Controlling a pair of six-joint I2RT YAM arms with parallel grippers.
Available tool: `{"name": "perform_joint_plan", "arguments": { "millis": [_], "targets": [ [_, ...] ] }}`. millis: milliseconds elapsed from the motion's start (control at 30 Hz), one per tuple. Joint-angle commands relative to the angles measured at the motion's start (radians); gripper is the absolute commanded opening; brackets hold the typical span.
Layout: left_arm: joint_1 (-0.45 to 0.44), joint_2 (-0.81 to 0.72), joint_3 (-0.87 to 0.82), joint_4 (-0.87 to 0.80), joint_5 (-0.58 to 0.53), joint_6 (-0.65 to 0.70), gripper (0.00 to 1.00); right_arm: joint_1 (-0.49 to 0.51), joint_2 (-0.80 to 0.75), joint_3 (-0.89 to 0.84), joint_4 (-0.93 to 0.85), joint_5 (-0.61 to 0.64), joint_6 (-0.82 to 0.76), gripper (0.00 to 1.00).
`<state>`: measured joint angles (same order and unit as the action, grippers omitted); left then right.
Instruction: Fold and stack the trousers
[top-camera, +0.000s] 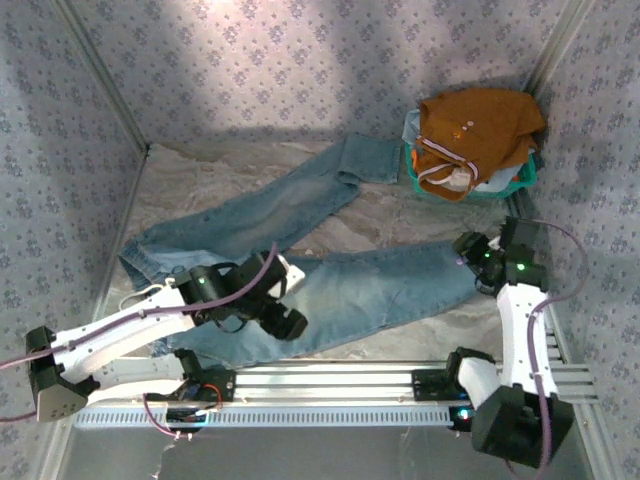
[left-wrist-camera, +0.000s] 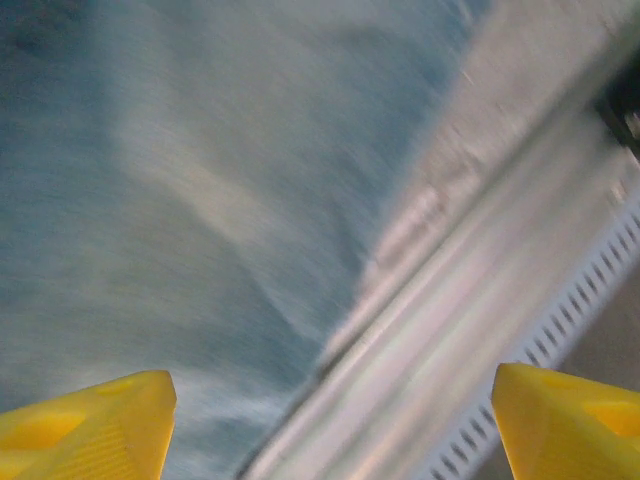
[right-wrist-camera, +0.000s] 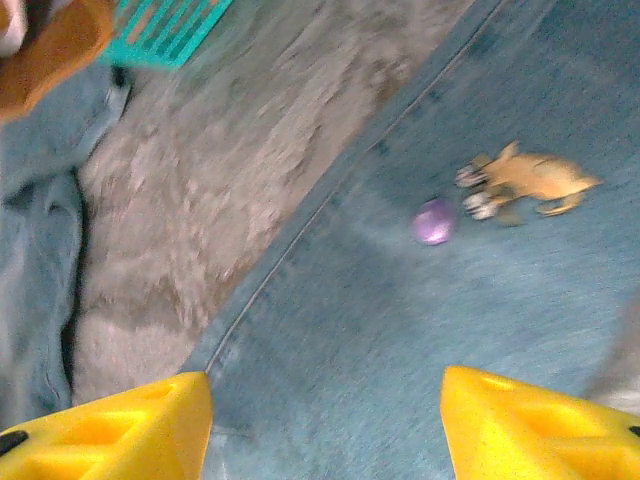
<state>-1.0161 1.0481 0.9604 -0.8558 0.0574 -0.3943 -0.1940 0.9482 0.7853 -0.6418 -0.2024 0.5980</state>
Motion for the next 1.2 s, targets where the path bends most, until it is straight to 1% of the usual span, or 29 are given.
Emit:
{"name": "perform_joint_plan", "arguments": {
  "millis": [0,33,67,100,133,167,267,300,333,400,533,600,667,733,867,1033,1167],
  "targets": [
    [0.166,0.035,0.023,0.039,-0.212,-0.133,0.83,0.179,0.082,0.044,0.01,0.148,0.053,0.64],
    [0.22,0.057,0.018,0.043,-0.229,-0.181,0.83,0.222,0.121,0.051,0.023,0.178,0.058,0.64],
    [0.27,0.078,0.004,0.055,-0.251,-0.221,0.83,0.242,0.17,0.052,0.036,0.179,0.06,0.64],
    [0.31,0.094,-0.015,0.076,-0.273,-0.247,0.83,0.246,0.214,0.05,0.077,0.166,0.063,0.62],
    [0.354,0.109,-0.048,0.111,-0.288,-0.27,0.83,0.247,0.265,0.044,0.119,0.146,0.064,0.56],
    [0.397,0.124,-0.083,0.159,-0.293,-0.296,0.83,0.248,0.321,0.039,0.152,0.141,0.062,0.49],
    [0.53,0.171,-0.159,0.258,-0.26,-0.382,0.83,0.232,0.478,0.046,0.2,0.122,0.049,0.15],
    [0.563,0.18,-0.182,0.278,-0.249,-0.411,0.83,0.221,0.515,0.045,0.205,0.109,0.053,0.09],
    [0.596,0.187,-0.206,0.304,-0.229,-0.439,0.84,0.208,0.543,0.034,0.219,0.09,0.058,0.05],
    [0.648,0.193,-0.256,0.355,-0.185,-0.476,0.84,0.177,0.566,0.003,0.235,0.068,0.071,0.03],
    [0.705,0.194,-0.324,0.402,-0.196,-0.511,0.84,0.107,0.553,-0.058,0.221,0.041,0.064,0.02],
    [0.757,0.208,-0.351,0.425,-0.181,-0.528,0.84,0.071,0.542,-0.086,0.209,0.03,0.061,0.03],
    [0.827,0.226,-0.371,0.459,-0.135,-0.534,0.85,0.038,0.54,-0.113,0.191,0.011,0.057,0.04],
    [0.884,0.244,-0.371,0.477,-0.129,-0.526,0.85,0.028,0.53,-0.133,0.181,-0.003,0.057,0.04],
    [1.001,0.301,-0.322,0.502,-0.126,-0.518,0.85,0.066,0.482,-0.165,0.156,0.003,0.068,0.04],
    [1.088,0.412,-0.221,0.513,-0.114,-0.526,0.86,0.161,0.467,-0.177,0.113,0.019,0.095,0.02],
    [1.146,0.456,-0.156,0.509,-0.111,-0.519,0.86,0.241,0.378,-0.157,0.06,0.013,0.11,0.01]
  ]
}}
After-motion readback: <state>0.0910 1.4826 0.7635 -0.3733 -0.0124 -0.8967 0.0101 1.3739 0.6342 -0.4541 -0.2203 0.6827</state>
